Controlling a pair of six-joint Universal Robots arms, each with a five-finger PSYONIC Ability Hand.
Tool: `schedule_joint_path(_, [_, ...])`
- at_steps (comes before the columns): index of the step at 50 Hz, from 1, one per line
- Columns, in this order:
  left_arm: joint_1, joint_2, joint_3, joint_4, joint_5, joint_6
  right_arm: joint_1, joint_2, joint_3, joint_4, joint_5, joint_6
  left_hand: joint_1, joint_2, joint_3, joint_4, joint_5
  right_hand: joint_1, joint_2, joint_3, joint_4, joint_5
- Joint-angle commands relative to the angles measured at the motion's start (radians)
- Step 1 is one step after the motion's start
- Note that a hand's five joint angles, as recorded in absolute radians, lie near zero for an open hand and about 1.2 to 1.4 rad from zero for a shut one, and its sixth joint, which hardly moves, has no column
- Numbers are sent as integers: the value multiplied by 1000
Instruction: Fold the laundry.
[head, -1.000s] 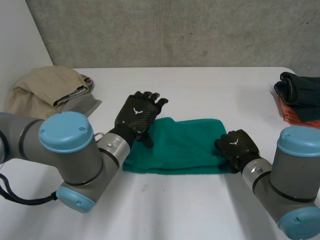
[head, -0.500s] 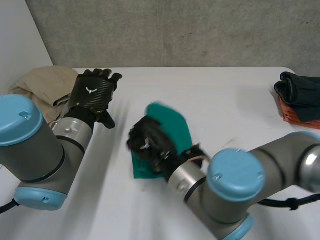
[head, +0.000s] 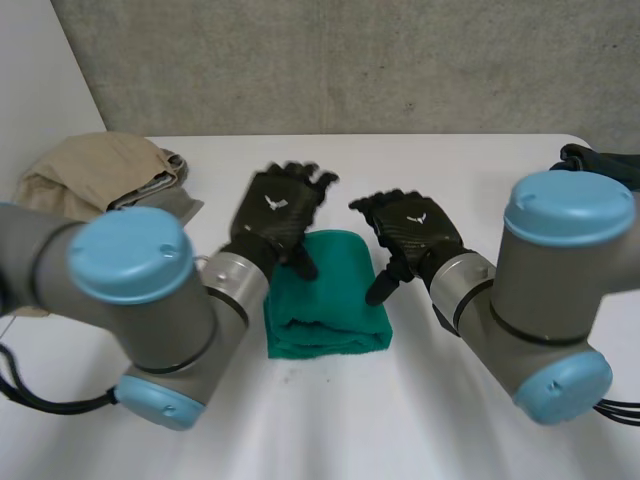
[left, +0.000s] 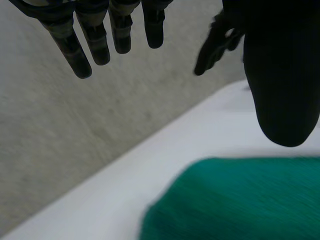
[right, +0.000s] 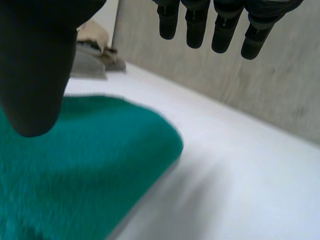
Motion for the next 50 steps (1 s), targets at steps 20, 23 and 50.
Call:
schedule_joint_path(20, [-6, -67, 91, -284, -136, 163, 0, 155, -161, 81, 70, -340, 21, 11, 3, 14, -1, 64, 71, 72, 70, 65])
schedule_joint_path(23, [6, 12, 99, -275, -44, 161, 17, 78, -75, 0, 74, -343, 15, 5, -3, 8, -7, 64, 71, 72, 70, 65])
schedule_joint_path(50, [120, 207, 48, -278, 402, -20, 151, 157, 211, -431, 37, -386, 24, 14, 6, 17, 2, 225, 233, 233, 231, 226])
